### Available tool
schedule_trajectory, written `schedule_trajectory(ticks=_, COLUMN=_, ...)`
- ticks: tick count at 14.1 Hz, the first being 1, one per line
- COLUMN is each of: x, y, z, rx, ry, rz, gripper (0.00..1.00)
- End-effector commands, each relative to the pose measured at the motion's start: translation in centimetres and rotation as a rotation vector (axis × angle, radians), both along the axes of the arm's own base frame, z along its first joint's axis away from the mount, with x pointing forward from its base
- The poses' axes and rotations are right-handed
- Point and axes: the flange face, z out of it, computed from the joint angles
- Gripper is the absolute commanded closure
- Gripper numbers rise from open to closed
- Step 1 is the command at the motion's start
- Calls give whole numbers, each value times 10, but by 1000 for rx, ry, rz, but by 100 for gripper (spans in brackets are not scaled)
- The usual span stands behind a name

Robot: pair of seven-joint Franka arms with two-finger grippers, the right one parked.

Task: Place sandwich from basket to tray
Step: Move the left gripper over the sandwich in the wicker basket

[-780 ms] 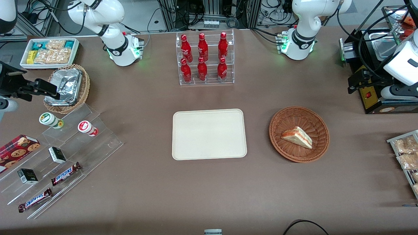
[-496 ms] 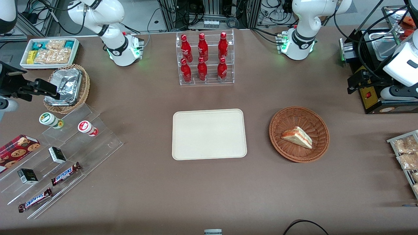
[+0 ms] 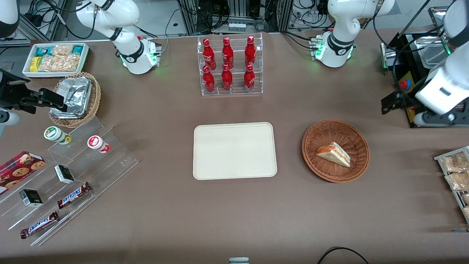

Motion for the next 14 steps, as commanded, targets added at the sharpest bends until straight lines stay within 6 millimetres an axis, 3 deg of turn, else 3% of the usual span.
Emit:
schedule_trajectory(ticks=1, x=-11, y=-3, z=-56, rx=17, ry=-25, rz=147, gripper=0)
schedule_trajectory(ticks=5, x=-37, y=-14, z=-121, rx=10, ry=-98, rz=442, gripper=0)
schedule_trajectory(ticks=8, x=-46, y=-38, z=-156, rx=-2, ry=-128, rz=693, gripper=0)
schedule_trajectory(ticks=11, x=-45, y=-55, z=-193, rx=0, ry=-105, rz=866, gripper=0)
schedule_trajectory(ticks=14, x=-40, y=-59, z=-223, rx=-11, ry=-105, rz=964, gripper=0)
